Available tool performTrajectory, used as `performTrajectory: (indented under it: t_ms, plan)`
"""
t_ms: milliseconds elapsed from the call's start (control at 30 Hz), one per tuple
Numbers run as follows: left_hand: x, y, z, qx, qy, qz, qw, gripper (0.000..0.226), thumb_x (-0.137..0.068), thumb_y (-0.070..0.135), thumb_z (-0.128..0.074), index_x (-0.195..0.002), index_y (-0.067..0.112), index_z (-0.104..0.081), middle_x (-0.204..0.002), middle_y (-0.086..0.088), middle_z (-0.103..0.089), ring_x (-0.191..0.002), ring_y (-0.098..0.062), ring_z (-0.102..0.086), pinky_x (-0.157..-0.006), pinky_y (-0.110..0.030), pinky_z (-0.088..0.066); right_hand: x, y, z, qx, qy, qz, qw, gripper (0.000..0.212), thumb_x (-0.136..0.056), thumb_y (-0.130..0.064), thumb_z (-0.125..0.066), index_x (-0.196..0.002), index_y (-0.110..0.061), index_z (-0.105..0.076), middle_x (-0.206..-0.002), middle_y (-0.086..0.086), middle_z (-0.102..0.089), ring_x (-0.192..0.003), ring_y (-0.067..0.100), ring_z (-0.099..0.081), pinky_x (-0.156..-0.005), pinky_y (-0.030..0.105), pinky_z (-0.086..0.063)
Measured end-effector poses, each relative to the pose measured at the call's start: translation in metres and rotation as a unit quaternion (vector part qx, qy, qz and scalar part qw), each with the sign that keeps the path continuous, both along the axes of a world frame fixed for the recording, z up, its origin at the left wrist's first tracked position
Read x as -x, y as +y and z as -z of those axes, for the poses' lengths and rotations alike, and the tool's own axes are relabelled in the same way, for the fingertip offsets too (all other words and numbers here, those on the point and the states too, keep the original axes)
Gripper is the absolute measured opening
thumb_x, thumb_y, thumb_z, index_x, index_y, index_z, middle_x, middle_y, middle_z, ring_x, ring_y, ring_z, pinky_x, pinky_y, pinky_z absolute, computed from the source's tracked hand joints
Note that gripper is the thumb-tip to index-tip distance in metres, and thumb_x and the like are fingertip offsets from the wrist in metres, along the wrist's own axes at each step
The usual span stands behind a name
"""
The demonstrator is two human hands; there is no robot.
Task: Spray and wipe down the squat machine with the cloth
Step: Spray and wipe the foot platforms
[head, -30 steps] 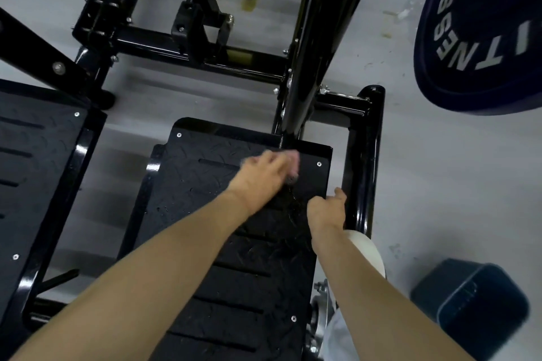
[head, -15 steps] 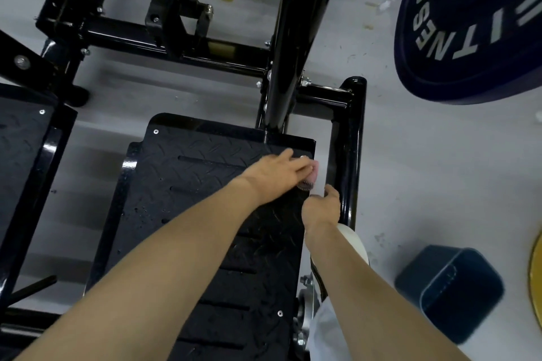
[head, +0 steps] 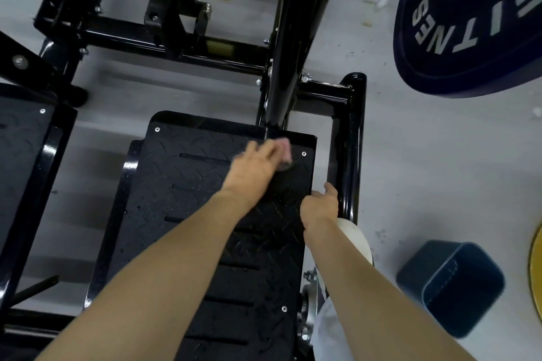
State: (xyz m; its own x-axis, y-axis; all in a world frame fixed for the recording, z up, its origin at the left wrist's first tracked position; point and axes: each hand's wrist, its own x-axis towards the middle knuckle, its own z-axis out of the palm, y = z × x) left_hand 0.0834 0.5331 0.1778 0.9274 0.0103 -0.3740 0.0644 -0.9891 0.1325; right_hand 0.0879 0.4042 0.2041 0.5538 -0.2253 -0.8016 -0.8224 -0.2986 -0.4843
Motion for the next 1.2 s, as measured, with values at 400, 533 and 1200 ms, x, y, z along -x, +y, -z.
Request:
performTrajectory:
  t_ms: [400, 533, 1200]
  plan:
    - [0.013, -0.041, -0.006, 0.085, 0.041, 0.151, 0.984, 0.083, -0.083, -0.002, -0.059, -0.15, 0.018, -0.015, -0.147, 0.0, -0.015, -0.121, -0.026, -0.035, -0.094, -0.041, -0.046, -0.001, -0.001, 0.003, -0.007, 0.003, 0.023, 1.0, 0.058, -0.096, 0.003, -0.042, -0.148, -0.017, -0.029, -0.135, 0.013, -0.052, -0.105, 0.023, -0.055, -0.082, 0.029, -0.045]
    - [0.018, -0.02, -0.003, 0.007, 0.032, 0.108, 0.994, 0.089, -0.077, -0.005, -0.061, -0.149, 0.016, -0.012, -0.139, -0.008, -0.02, -0.118, -0.029, -0.036, -0.089, -0.04, -0.05, -0.001, -0.001, 0.008, -0.018, 0.025, 0.023, 0.999, 0.059, -0.096, 0.005, -0.035, -0.149, -0.02, -0.027, -0.141, 0.006, -0.048, -0.127, 0.024, -0.048, -0.102, 0.032, -0.039]
    - [0.042, 0.023, 0.005, -0.05, 0.019, -0.147, 0.988, 0.081, -0.085, 0.001, -0.058, -0.149, 0.014, -0.011, -0.137, -0.01, -0.023, -0.117, -0.029, -0.036, -0.076, -0.033, -0.055, 0.016, 0.007, 0.012, 0.025, -0.036, -0.14, 0.989, 0.076, -0.087, 0.01, -0.042, -0.15, -0.024, -0.018, -0.147, 0.009, -0.038, -0.121, 0.025, -0.05, -0.096, 0.032, -0.047]
